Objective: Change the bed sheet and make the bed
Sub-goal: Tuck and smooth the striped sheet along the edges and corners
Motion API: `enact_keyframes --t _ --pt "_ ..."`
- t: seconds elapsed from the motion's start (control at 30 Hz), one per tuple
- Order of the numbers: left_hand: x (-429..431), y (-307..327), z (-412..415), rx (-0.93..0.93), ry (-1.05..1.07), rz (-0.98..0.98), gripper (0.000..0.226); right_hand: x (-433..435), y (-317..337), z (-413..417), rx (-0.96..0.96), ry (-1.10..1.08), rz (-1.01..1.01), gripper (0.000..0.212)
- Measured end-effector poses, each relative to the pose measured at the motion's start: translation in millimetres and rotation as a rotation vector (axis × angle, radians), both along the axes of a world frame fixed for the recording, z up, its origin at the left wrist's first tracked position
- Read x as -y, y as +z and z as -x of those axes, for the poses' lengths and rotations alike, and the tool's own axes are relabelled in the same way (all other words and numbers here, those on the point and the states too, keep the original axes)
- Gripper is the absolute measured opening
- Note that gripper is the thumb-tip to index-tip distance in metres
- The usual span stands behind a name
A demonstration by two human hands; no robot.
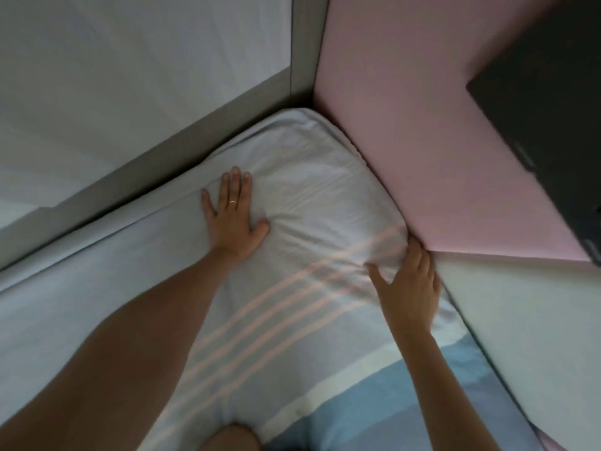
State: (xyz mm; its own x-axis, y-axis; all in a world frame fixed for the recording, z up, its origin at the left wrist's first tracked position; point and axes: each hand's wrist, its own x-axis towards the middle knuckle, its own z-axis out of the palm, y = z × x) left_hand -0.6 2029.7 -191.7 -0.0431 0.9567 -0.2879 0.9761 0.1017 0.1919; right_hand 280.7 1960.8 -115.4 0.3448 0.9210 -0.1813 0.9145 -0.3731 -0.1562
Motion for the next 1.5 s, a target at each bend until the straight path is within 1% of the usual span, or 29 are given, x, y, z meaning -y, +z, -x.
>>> enact_keyframes --t 0.07,0.1,0.17,0.23,0.27,0.3,0.33,0.37,0.4,0.47,0.53,0.57,0.67,0.77,0.83,0.9,0.93,1.07,1.13,1.3,1.33,1.37,1.43,1.5 --pt "-1 6 0 -0.004 0.004 0.044 0.095 -5 2 -3 -0.113 -0.084 0.205 0.095" --pt "-3 10 0 0.006 0.002 0.087 0.095 -14 2 -7 -0.171 -0.105 0.3 0.096" --pt "-7 23 -2 0.026 -0.009 0.139 0.093 -34 7 -21 -0.347 -0.15 0.459 0.096" --pt "-13 36 1 0.096 0.055 0.219 0.089 -51 12 -30 -0.495 -0.139 0.566 0.095" --pt "-16 46 1 0.126 0.067 0.227 0.081 -53 18 -34 -0.558 -0.15 0.568 0.095" --pt "-16 54 0 0.16 0.078 0.205 0.071 -54 19 -36 -0.617 -0.155 0.566 0.096" --pt "-18 64 -2 0.18 0.063 0.138 0.059 -53 23 -37 -0.662 -0.156 0.567 0.099" --pt "-20 74 -7 0.197 0.006 0.037 0.049 -51 25 -38 -0.685 -0.148 0.569 0.103" --pt "-24 82 -14 0.235 -0.078 -0.074 0.043 -48 29 -38 -0.696 -0.137 0.574 0.105" --pt "-35 99 -34 0.335 -0.256 -0.256 0.04 -39 36 -35 -0.728 -0.095 0.55 0.101" --pt "-52 114 -63 0.38 -0.407 -0.348 0.04 -26 37 -30 -0.712 -0.043 0.481 0.103" --pt "-60 121 -79 0.372 -0.475 -0.337 0.041 -18 34 -25 -0.667 -0.01 0.451 0.106" --pt "-81 132 -112 0.256 -0.683 -0.201 0.039 1 27 -7 -0.444 0.075 0.346 0.11" --pt "-95 136 -122 0.128 -0.82 -0.121 0.023 14 25 6 -0.295 0.1 0.29 0.098" --pt "-100 143 -122 0.151 -0.857 -0.084 0.015 18 28 10 -0.274 0.091 0.262 0.091" --pt "-103 150 -119 0.192 -0.847 -0.03 0.012 19 28 11 -0.27 0.082 0.241 0.09" --pt "-105 152 -117 0.179 -0.862 -0.018 0.011 21 29 11 -0.271 0.084 0.23 0.091" --pt "-117 161 -111 -0.021 -1.006 0.05 0.022 22 32 9 -0.296 0.107 0.187 0.086" --pt "-124 162 -113 -0.092 -1.06 0.104 0.022 23 32 9 -0.304 0.114 0.172 0.086" --pt "-134 162 -133 -0.148 -1.045 0.411 0.017 28 31 10 -0.31 0.137 0.119 0.08" --pt "-135 163 -137 -0.127 -1.02 0.489 0.014 30 31 10 -0.317 0.146 0.107 0.077" --pt "-136 163 -141 -0.079 -0.985 0.575 0.014 32 31 10 -0.328 0.154 0.097 0.076" --pt "-134 164 -149 0.055 -0.909 0.699 0.02 34 32 11 -0.342 0.167 0.106 0.075" --pt "-128 163 -157 0.135 -0.882 0.678 0.022 36 35 11 -0.346 0.187 0.135 0.08"
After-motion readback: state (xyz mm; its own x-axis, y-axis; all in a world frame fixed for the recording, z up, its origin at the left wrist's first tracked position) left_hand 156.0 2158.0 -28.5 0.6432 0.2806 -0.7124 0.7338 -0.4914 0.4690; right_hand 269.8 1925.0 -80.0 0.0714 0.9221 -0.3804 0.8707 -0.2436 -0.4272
